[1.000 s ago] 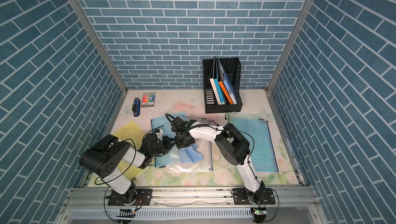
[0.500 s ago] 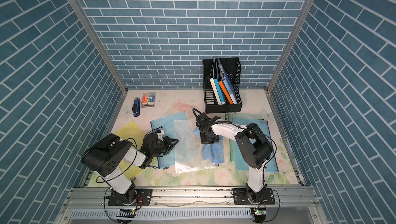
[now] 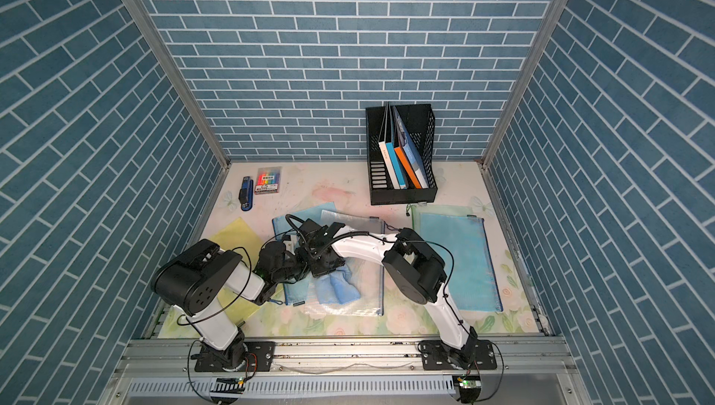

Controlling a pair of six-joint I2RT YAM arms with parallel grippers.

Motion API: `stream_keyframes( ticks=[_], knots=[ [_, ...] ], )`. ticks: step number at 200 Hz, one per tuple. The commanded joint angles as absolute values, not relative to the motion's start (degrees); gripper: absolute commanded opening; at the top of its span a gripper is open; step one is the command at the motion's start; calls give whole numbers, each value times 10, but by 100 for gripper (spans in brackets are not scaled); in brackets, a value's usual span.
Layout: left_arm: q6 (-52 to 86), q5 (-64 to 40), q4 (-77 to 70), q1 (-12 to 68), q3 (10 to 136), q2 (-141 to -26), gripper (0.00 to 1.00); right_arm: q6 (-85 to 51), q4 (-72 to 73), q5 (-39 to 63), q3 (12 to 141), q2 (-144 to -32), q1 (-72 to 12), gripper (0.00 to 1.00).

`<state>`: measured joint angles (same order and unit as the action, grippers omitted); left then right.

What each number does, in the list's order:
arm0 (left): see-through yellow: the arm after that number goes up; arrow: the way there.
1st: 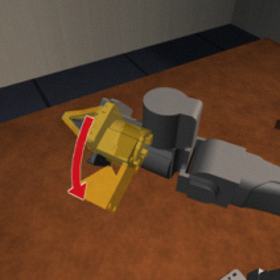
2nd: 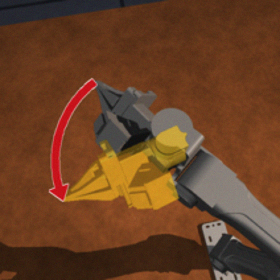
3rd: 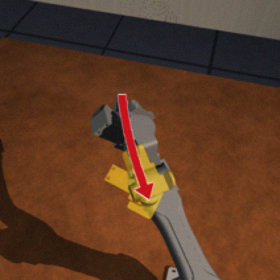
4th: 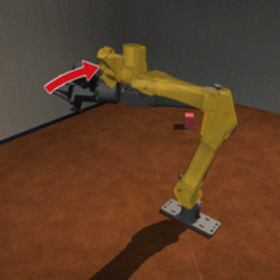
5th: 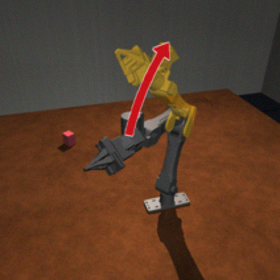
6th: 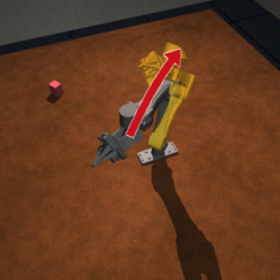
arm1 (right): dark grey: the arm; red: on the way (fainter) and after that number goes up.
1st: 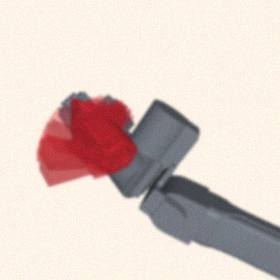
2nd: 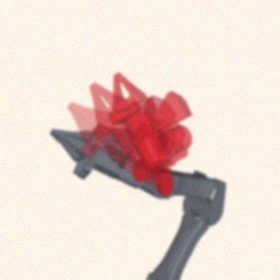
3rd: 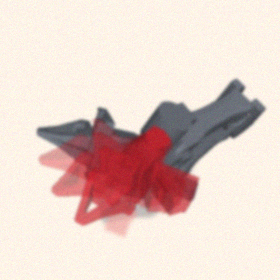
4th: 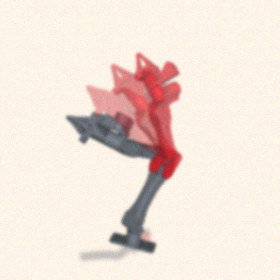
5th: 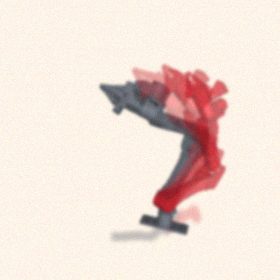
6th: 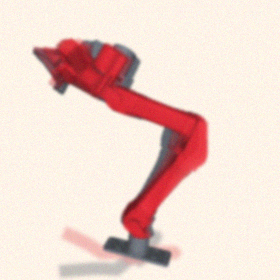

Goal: Wipe the document bag
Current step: Wipe the dirt from the document bag.

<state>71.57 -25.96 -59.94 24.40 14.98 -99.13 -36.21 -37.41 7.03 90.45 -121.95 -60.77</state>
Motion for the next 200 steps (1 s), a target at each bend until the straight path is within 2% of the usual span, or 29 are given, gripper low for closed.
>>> stream_keyframes(
  ticks=[1,56,89,112,151,200],
  knots=[
    [717,-266,-620,247,154,-993,0,-372,-401,55,857,-1192,-592,0],
    [717,-266,-622,246,153,-993,0,-386,-396,-17,669,-1030,-492,0],
    [717,-266,-619,247,157,-992,0,-378,-432,-41,648,-1000,-471,0],
    [720,-260,-621,248,159,-994,0,-390,-425,-32,680,-1027,-515,0],
    [740,-254,-628,250,161,-999,0,-406,-419,18,816,-1128,-619,0],
    [752,-245,-618,254,160,-978,0,-435,-419,48,880,-1183,-672,0]
  ],
)
